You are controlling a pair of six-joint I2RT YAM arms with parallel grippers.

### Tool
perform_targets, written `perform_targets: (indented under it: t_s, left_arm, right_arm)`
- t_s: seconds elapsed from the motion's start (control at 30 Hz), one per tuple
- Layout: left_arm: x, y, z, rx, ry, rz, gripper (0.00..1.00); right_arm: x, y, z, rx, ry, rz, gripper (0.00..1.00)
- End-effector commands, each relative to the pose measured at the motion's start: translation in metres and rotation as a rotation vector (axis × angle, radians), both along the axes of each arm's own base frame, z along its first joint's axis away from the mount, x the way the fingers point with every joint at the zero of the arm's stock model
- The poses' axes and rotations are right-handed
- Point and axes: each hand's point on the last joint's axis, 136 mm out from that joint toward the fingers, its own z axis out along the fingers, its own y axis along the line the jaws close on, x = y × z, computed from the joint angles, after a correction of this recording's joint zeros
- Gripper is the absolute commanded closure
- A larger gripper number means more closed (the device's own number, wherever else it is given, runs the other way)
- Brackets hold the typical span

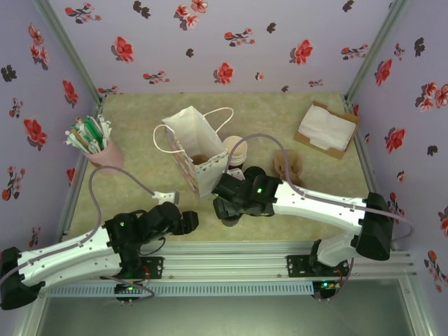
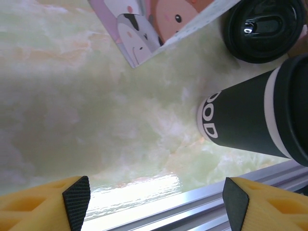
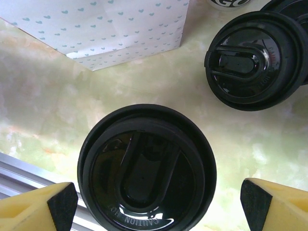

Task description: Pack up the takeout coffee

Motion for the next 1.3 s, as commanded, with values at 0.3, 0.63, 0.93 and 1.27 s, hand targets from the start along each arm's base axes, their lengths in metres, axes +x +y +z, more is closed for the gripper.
perform_targets:
  t_s: [0.3,0.63,0.93,1.27]
  left_arm:
    - [0.005,0.009,0.007,0.03,-0.027,0.002,0.24]
    - [0.006,0.009,0.007,0.023,-0.028,0.005,0.24]
    - [0.005,0.008,0.007,0.022,-0.028,0.005,0.24]
    - [0.005,0.008,0.008,0.022,-0.028,0.005,0.24]
  right_arm:
    - [0.002,0.009,-0.005,-0.072,0.006,0.035,0.08]
    - [0.001,0.011,-0.014,-0.115,0.025,0.049,0.09]
    - [0.0,0.006,-0.016,-0.132,0.032,0.048,0.14]
    - [-0.004,-0.006,-0.014,-0.142,0.037,0.04,0.2]
